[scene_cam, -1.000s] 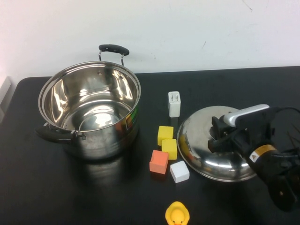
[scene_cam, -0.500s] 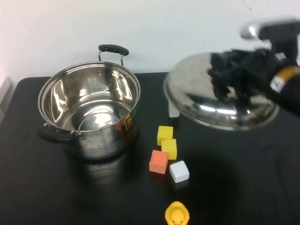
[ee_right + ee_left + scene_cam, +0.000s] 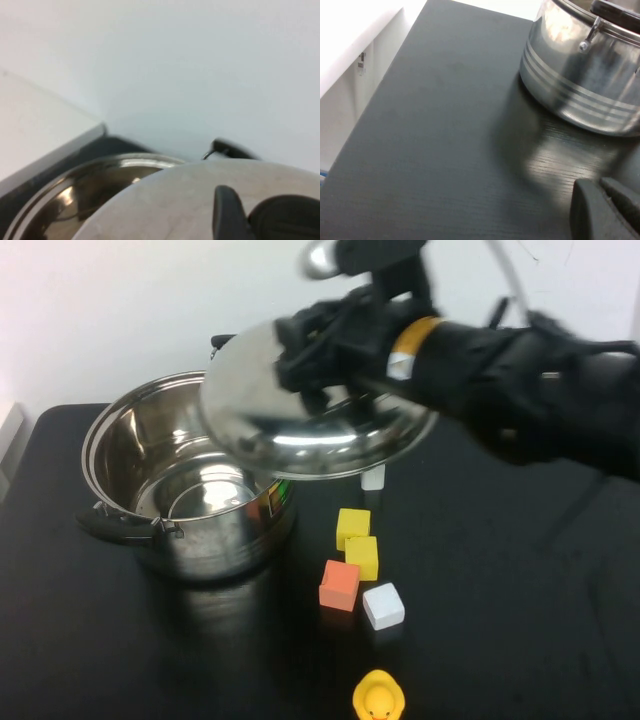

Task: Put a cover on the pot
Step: Place the pot lid on the pot

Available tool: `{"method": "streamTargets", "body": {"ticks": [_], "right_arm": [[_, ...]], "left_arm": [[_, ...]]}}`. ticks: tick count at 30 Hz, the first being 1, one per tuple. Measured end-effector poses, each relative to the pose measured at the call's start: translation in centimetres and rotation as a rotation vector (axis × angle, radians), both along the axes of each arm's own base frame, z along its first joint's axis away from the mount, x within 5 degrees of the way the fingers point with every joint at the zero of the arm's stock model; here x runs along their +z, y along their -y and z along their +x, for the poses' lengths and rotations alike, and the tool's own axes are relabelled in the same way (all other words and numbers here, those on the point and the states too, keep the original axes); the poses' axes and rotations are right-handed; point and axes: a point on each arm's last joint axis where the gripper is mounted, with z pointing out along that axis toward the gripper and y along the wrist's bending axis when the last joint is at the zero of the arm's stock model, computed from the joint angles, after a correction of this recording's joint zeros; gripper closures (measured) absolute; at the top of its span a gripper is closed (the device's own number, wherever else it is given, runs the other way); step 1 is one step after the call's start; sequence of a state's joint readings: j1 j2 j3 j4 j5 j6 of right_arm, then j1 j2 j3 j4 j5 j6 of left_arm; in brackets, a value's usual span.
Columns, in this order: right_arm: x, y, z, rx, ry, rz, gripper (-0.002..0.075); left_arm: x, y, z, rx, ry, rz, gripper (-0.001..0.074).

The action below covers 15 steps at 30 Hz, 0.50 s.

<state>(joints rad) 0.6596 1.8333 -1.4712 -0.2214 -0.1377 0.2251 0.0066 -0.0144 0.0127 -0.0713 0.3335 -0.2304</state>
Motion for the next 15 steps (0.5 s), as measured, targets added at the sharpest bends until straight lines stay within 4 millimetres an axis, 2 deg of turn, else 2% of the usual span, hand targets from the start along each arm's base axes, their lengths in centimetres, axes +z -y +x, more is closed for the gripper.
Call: {"method": "streamTargets", "body": {"ticks": [8,15], "right_arm": [[-2.0,-4.8,2.3,0.010,-0.101,-0.052,0.0387],[-2.1,-7.2,3.6,0.023,-0.081,-0.022,0.0387]], "left_arm": [[0.0,0.0,0.0,0.001,0.000,-0.002,0.0736],[0.0,0.0,0.0,0.001,0.000,-0.002,0.0737]]}}
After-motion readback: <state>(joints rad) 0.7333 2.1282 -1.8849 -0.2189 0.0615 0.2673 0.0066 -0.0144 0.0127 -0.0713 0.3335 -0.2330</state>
